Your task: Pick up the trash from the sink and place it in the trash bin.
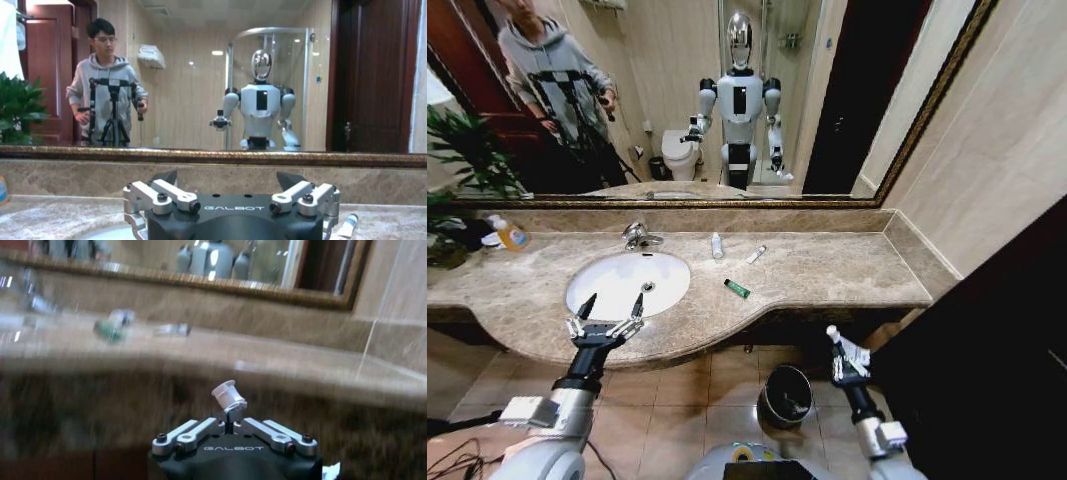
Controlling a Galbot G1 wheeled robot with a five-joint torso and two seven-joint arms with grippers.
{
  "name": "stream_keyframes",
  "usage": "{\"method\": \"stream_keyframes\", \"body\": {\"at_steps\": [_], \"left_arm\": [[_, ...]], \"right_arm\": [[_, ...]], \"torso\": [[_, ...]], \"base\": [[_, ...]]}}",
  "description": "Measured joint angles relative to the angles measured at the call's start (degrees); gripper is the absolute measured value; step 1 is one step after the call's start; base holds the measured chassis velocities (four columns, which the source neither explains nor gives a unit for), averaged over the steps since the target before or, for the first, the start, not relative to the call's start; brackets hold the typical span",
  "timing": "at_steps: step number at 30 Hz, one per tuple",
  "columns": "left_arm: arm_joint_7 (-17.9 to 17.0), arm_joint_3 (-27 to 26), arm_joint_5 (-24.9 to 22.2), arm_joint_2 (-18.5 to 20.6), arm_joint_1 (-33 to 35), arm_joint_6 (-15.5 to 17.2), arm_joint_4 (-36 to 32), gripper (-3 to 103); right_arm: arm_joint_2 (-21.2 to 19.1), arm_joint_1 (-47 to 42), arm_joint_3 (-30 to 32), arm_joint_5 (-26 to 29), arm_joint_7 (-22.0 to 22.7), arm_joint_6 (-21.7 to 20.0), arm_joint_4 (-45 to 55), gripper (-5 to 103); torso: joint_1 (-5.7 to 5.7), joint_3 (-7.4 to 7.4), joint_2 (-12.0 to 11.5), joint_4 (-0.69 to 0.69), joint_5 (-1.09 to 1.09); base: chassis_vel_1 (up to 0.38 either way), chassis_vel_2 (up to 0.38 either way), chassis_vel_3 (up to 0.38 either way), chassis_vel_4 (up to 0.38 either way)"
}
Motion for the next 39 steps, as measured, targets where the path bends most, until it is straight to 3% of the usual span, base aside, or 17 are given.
{"method": "stream_keyframes", "body": {"at_steps": [7, 21, 33, 39], "left_arm": [[0.0, 0.0, 0.0, 0.0, 0.0, 0.0, 0.0, 100], [0.0, 0.0, 0.0, 0.0, 0.0, 0.0, 0.0, 100], [0.0, 0.0, 0.0, 0.0, 0.0, 0.0, 0.0, 100], [0.0, 0.0, 0.0, 0.0, 0.0, 0.0, 0.0, 100]], "right_arm": [[1.0, 2.1, -2.5, -5.6, -0.5, 1.8, -12.6, 2], [4.9, 20.8, -4.4, -17.5, -6.3, -5.3, -36.6, 2], [6.0, 30.6, -3.6, -24.5, -5.8, -5.0, -52.1, 2], [6.5, 37.1, -2.7, -27.4, -3.2, -3.7, -60.8, 2]], "torso": [[0.00, 0.00, 0.0, -0.01, 0.02], [0.01, 0.01, 0.0, 0.00, 0.01], [0.01, 0.01, 0.0, -0.01, 0.01], [0.01, 0.01, 0.0, -0.01, 0.01]], "base": [[0.000, 0.000, 0.000, 0.000], [0.000, 0.000, 0.000, 0.000], [0.000, 0.000, 0.000, 0.000], [0.000, 0.000, 0.000, 0.000]]}}
